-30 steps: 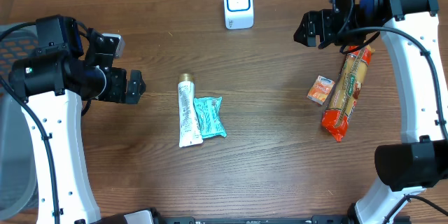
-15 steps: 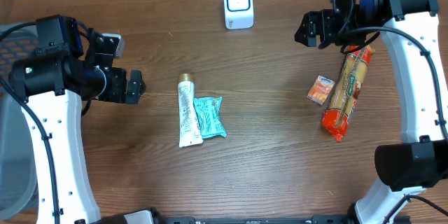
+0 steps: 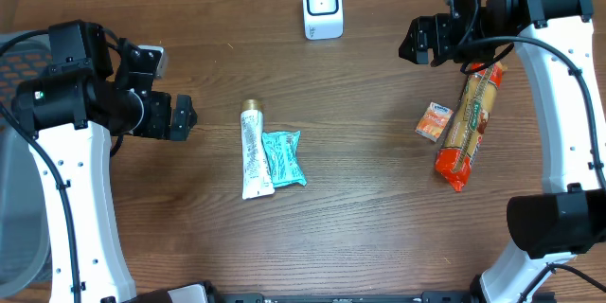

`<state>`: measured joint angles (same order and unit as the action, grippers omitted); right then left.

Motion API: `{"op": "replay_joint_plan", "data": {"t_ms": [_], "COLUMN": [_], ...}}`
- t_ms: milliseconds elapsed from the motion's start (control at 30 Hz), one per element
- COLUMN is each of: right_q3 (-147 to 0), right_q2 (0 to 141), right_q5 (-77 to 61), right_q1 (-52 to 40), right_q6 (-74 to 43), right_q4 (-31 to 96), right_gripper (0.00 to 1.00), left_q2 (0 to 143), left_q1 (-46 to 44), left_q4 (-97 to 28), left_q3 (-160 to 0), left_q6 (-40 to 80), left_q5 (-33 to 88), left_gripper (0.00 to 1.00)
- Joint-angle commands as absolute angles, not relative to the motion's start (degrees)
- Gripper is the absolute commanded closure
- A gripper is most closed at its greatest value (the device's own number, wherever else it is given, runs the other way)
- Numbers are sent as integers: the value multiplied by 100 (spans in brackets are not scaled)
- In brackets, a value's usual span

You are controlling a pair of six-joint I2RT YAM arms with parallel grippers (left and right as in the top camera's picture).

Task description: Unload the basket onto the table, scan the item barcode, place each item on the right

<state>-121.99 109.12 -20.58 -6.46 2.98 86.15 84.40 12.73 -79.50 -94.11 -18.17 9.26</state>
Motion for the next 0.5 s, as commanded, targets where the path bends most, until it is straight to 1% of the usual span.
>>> {"op": "replay_joint_plan", "data": {"t_ms": [0,467], "right_q3": [-12269,-12219], "right_q2": [10781,10781], "right_q5": [-2038,-2038], "right_q1": [-642,-642], "right_q6": [303,301], "right_q4": [8595,8582], "right_gripper": [7,7], "left_q2": [8390,8390], "left_q1": [1269,1269], "left_q4": [-7944,-7944], "left_q3": [-9454,-9454], "left_q6": [-1820,-1820], "left_q5": [993,993], "left_gripper": [0,0]}}
